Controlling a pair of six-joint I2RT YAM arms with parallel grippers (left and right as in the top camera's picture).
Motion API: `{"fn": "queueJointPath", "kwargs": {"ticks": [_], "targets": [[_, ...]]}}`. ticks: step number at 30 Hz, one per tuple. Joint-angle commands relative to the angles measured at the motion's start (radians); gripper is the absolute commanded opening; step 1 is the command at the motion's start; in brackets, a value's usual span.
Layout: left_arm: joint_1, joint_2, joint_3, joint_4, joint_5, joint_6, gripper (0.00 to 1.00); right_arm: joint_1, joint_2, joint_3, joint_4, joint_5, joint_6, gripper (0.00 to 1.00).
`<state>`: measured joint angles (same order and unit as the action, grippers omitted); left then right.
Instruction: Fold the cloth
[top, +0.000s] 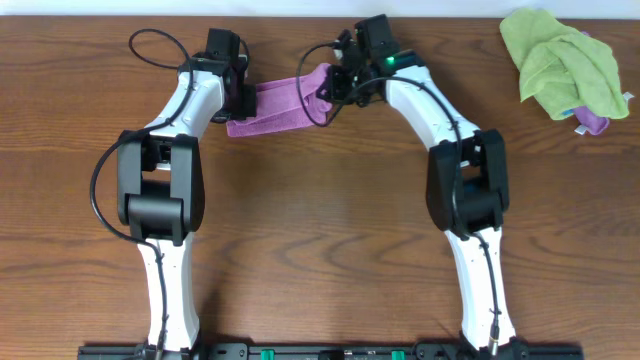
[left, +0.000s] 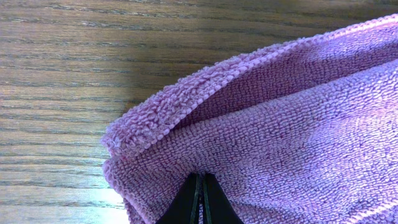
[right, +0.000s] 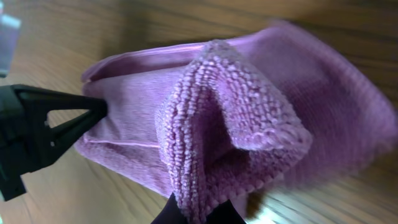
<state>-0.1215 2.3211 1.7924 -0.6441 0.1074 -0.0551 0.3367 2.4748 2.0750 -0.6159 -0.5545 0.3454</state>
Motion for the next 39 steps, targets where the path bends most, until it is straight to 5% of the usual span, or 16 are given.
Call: {"fn": "queueJointPath", "kwargs": {"ticks": [1, 39], "targets": [[-0.026, 0.076, -0.024, -0.023, 0.074, -0.013, 0.06, 0.031, -0.031, -0.005, 0.017, -0.010, -0.021, 0.02], [0.067, -0.039, 0.061, -0.039, 0.103, -0.023, 0.06, 0.116, -0.031, 0.027, 0.084, -0.040, 0.021, 0.02]]}}
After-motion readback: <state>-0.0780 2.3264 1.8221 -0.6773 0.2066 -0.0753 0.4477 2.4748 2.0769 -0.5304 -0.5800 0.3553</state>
